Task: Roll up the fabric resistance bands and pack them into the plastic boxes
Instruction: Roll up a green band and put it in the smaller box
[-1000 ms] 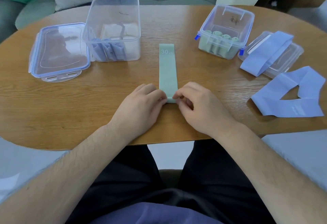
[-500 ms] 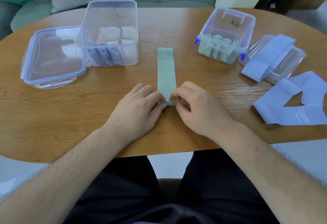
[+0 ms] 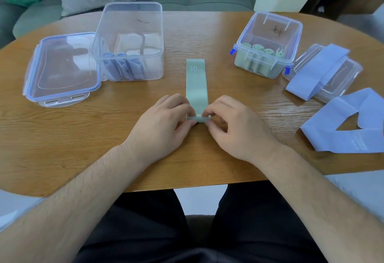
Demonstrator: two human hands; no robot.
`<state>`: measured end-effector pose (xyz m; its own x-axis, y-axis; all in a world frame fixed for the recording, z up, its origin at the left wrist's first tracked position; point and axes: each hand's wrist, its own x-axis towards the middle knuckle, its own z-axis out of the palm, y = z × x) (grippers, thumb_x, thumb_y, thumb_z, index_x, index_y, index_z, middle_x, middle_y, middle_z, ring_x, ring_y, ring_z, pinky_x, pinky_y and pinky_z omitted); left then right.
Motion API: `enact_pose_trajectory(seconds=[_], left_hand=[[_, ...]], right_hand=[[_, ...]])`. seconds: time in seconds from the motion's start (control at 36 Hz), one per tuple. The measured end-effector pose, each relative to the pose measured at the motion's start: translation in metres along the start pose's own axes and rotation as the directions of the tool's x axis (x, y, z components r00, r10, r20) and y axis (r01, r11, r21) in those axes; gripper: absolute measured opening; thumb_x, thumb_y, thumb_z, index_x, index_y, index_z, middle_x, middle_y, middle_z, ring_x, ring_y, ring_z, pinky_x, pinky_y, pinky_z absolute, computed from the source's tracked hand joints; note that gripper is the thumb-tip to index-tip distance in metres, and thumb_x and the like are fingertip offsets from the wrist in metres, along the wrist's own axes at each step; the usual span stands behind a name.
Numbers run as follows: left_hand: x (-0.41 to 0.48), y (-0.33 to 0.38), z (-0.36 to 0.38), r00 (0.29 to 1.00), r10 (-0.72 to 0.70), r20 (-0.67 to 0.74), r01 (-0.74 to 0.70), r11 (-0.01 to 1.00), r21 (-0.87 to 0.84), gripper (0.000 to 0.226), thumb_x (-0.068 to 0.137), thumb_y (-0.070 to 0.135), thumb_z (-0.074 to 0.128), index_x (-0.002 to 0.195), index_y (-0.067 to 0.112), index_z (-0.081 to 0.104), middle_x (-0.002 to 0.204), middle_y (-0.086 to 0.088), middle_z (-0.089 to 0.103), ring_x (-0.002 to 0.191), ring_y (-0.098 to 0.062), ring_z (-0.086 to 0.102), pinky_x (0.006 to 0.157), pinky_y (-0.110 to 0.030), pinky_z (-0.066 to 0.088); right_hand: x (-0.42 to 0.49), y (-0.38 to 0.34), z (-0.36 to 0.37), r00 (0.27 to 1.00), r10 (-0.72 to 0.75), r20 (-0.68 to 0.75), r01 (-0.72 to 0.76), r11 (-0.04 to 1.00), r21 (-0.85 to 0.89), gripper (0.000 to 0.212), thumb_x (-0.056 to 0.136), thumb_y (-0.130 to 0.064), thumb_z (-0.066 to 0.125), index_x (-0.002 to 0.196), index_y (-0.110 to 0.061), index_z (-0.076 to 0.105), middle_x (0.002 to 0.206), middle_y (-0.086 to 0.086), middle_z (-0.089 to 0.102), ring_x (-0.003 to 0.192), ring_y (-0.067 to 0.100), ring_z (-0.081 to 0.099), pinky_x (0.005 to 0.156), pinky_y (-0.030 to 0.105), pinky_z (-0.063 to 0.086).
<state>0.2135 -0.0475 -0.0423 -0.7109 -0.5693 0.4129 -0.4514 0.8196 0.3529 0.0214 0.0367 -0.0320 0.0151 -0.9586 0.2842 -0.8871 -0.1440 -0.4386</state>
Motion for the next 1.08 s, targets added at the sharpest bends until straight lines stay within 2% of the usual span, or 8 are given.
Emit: enact_pose_trajectory(seconds=[0.14,0.47,0.61,0.72,0.89,0.94,1.03,1.08], left_hand=[[0.001,-0.002,0.002,1.000,-0.003,0.006,0.004,0.998,-0.070,0.011,0.096,0.019,0.067,0.102,0.010,0.070,0.107,0.000,0.062,0.098,-0.022,0.062,0.091,-0.037,0.050],[0.001,-0.005,0.001,0.998,-0.024,0.062,0.032,0.989,-0.141,0.016,0.097,0.025,0.060,0.104,0.012,0.067,0.107,0.002,0.066,0.104,-0.020,0.065,0.087,-0.042,0.054],[0.001,-0.005,0.001,0.998,-0.028,0.050,0.034,0.991,-0.126,0.011,0.097,0.020,0.064,0.105,0.013,0.068,0.107,0.002,0.067,0.106,-0.019,0.065,0.089,-0.039,0.052],[0.003,-0.005,0.001,0.999,-0.020,0.040,0.025,0.992,-0.120,0.014,0.099,0.020,0.063,0.106,0.011,0.070,0.109,0.001,0.065,0.102,-0.017,0.065,0.090,-0.030,0.050],[0.009,-0.007,0.002,0.999,-0.005,0.052,0.008,0.998,-0.067,0.022,0.098,0.020,0.065,0.112,0.007,0.074,0.112,-0.003,0.058,0.094,-0.015,0.062,0.088,-0.025,0.048],[0.012,-0.008,0.002,0.999,0.004,0.053,-0.001,0.998,-0.068,0.020,0.098,0.019,0.064,0.111,0.008,0.075,0.108,-0.004,0.056,0.092,-0.015,0.060,0.086,-0.027,0.048],[0.014,-0.008,0.001,0.999,0.016,0.044,-0.012,0.996,-0.084,0.020,0.097,0.016,0.063,0.113,0.011,0.074,0.101,0.001,0.052,0.087,-0.011,0.055,0.083,-0.022,0.045],[0.015,-0.007,0.001,0.999,0.015,0.037,-0.012,0.996,-0.085,0.019,0.097,0.015,0.063,0.114,0.012,0.071,0.097,0.006,0.051,0.088,-0.013,0.054,0.082,-0.021,0.042]], right_hand=[[0.002,-0.002,0.000,1.000,-0.006,0.006,0.006,1.000,-0.008,0.013,0.090,-0.017,0.070,0.103,-0.016,0.069,0.104,-0.008,0.055,0.092,-0.001,0.043,0.079,0.004,0.034],[0.004,-0.004,0.000,1.000,-0.002,0.010,0.002,1.000,-0.005,0.012,0.088,-0.014,0.070,0.099,-0.017,0.068,0.099,-0.009,0.058,0.080,-0.002,0.040,0.071,0.005,0.034],[0.005,-0.002,0.001,1.000,0.001,0.005,-0.001,1.000,0.019,0.011,0.089,-0.014,0.069,0.099,-0.018,0.068,0.098,-0.010,0.058,0.077,0.002,0.043,0.071,0.019,0.044],[0.011,0.001,0.000,1.000,0.017,0.003,-0.017,0.999,0.046,0.010,0.090,-0.015,0.068,0.098,-0.017,0.072,0.094,-0.010,0.058,0.076,0.003,0.048,0.073,0.028,0.050],[0.020,0.005,0.007,0.999,0.032,-0.019,-0.031,0.999,0.037,0.013,0.095,-0.015,0.064,0.101,-0.012,0.075,0.098,-0.004,0.054,0.081,0.007,0.047,0.075,0.019,0.039],[0.021,0.003,0.007,0.999,0.021,-0.026,-0.020,0.999,0.038,0.013,0.095,-0.013,0.063,0.101,-0.011,0.075,0.096,-0.004,0.054,0.078,0.006,0.046,0.074,0.021,0.042],[0.022,0.000,0.002,1.000,0.005,-0.012,-0.004,0.999,0.040,0.020,0.093,-0.012,0.061,0.111,-0.018,0.068,0.094,-0.011,0.053,0.074,0.003,0.047,0.072,0.024,0.047],[0.021,0.001,-0.001,1.000,-0.007,-0.005,0.007,1.000,0.007,0.017,0.091,-0.017,0.065,0.107,-0.022,0.066,0.093,-0.011,0.056,0.076,0.006,0.051,0.070,0.029,0.051]])
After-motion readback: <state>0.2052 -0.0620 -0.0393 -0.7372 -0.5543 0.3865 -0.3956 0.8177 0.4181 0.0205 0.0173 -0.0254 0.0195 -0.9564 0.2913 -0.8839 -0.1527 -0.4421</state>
